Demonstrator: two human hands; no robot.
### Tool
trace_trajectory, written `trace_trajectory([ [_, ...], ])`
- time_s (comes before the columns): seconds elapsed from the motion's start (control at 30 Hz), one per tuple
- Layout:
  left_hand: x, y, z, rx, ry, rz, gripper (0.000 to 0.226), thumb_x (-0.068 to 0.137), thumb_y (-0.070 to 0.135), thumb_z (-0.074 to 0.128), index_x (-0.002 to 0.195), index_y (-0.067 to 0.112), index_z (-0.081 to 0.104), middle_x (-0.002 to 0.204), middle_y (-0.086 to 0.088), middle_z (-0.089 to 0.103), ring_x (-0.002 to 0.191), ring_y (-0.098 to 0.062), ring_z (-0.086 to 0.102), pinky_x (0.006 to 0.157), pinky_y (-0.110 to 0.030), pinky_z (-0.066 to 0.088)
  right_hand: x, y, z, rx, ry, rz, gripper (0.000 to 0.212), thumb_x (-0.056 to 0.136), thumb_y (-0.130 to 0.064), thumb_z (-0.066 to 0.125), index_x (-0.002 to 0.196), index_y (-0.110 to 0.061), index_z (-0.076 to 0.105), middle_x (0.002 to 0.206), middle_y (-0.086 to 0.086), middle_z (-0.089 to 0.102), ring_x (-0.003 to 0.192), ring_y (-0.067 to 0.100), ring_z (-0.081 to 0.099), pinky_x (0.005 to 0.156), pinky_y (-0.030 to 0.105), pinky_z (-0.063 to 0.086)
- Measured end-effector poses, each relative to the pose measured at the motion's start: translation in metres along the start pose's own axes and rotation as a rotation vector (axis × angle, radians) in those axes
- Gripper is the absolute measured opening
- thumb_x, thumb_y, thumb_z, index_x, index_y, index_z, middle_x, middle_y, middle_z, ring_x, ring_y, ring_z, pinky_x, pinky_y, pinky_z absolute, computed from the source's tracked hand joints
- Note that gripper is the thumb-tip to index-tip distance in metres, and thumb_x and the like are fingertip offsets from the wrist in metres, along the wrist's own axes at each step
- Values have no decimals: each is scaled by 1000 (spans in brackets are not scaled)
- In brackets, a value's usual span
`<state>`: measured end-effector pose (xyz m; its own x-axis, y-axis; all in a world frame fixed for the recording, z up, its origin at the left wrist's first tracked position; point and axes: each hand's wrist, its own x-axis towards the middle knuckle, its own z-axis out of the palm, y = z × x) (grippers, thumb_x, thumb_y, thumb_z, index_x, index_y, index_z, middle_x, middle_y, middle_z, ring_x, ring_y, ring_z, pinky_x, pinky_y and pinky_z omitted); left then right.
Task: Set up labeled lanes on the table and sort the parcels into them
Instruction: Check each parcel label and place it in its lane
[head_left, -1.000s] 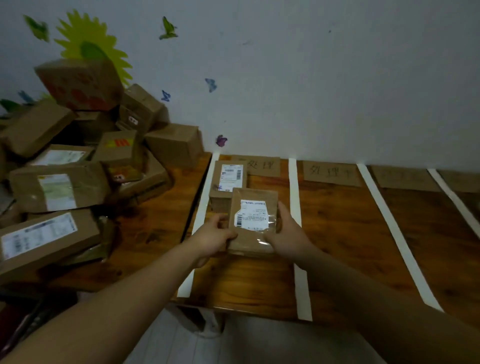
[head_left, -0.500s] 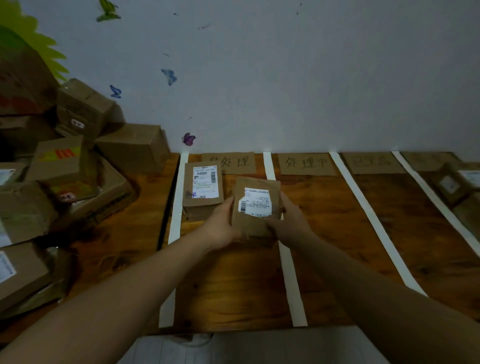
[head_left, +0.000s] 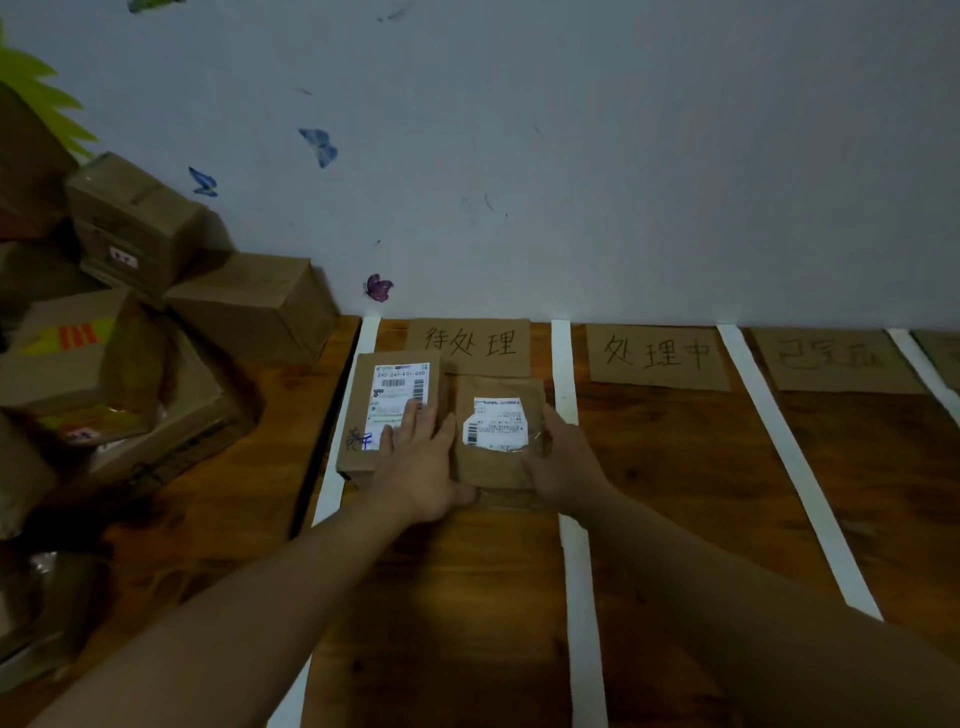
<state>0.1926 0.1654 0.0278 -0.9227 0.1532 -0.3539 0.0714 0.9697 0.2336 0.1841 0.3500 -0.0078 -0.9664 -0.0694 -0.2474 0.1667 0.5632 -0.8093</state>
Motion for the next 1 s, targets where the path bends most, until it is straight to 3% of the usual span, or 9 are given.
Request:
trace_trajectory([
  [0.1, 9, -4, 8, 50, -40, -25, 105, 76, 61, 60, 151, 26, -4, 157, -2, -22, 142, -29, -24, 113, -53, -9, 12, 12, 7, -2, -24, 5, 61, 94, -23, 55, 146, -37, 25, 133, -2, 52, 115, 15, 55, 89, 35, 55],
  [0.23, 14, -8, 14, 132, -30, -23, 100, 78, 64, 55, 151, 30, -4, 156, -4, -23, 142, -31, -23, 113, -53, -10, 9, 19, 15, -10, -36, 68, 60, 99, -26, 47, 151, -30, 17, 140, 1, 41, 120, 16, 47, 94, 28, 47],
  [0.37, 12, -7, 12, 136, 40, -40, 98, 83, 59, 55, 151, 24, -6, 159, 0, -13, 145, -26, -12, 116, -49, -1, 14, 21, 24, 8, 3, 36, 59, 99, -27, 46, 151, -30, 17, 145, 3, 38, 117, 14, 47, 87, 22, 43],
  [0.6, 2, -3, 13, 152, 126, -13, 87, 85, 54, 55, 151, 20, 10, 157, 3, 10, 142, -22, 11, 114, -42, 16, 12, 18, 22, -67, -15, 17, 62, 99, -24, 46, 152, -28, 13, 146, 5, 35, 125, 20, 45, 95, 28, 43],
  [0.8, 10, -13, 14, 128, 55, -99, 104, 79, 63, 57, 150, 25, -9, 159, -1, -13, 144, -31, -16, 114, -56, -4, 14, 13, 19, -113, -27, -7, 67, 98, -20, 48, 152, -28, 10, 141, 6, 38, 116, 18, 50, 88, 25, 44],
  [0.93, 11, -15, 10, 80, 14, -82, 102, 78, 65, 57, 150, 27, -5, 159, 0, -10, 145, -30, -13, 114, -57, -2, 13, 6, 16, -119, -50, 33, 66, 96, -21, 51, 151, -27, 14, 141, 9, 36, 109, 15, 49, 91, 28, 47],
  [1.0, 8, -21, -1, 54, -18, -72, 102, 76, 69, 56, 150, 30, -3, 159, 1, -9, 145, -27, -12, 115, -57, -2, 12, -6, 12, -189, -37, 35, 68, 93, -26, 56, 149, -25, 16, 142, 11, 34, 117, 23, 48, 96, 38, 48],
])
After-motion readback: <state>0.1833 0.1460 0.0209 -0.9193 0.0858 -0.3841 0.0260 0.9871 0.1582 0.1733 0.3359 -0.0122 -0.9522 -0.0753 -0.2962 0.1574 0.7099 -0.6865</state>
